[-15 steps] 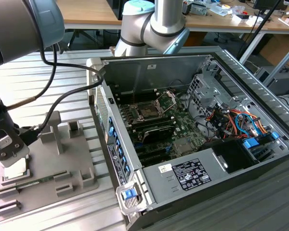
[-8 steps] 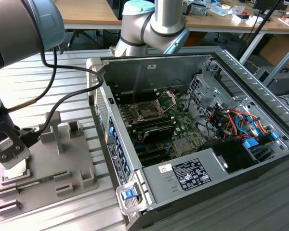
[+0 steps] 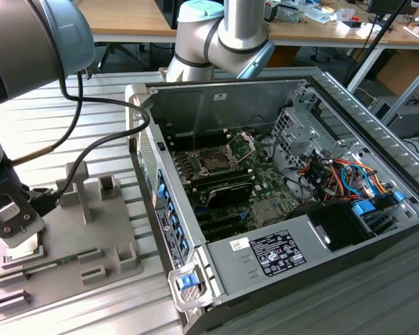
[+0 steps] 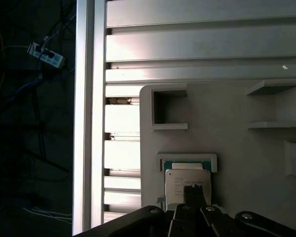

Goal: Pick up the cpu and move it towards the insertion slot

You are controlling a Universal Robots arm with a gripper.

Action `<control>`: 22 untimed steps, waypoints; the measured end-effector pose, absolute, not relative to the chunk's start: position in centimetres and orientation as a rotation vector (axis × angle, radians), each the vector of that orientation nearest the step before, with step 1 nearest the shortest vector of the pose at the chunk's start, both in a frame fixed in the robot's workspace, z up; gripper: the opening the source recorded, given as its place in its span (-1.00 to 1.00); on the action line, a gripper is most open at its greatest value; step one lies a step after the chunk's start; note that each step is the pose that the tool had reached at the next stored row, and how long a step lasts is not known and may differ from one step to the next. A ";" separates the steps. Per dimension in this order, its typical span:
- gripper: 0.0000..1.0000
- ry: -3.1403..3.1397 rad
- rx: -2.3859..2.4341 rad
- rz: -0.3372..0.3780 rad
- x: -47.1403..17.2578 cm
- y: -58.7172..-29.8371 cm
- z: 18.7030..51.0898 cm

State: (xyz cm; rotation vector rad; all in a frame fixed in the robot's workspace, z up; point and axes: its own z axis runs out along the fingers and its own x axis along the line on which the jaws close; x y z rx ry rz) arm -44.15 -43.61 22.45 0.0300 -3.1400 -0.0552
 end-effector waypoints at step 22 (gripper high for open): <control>-0.79 -3.140 0.030 -0.053 -44.2 -43.8 21.7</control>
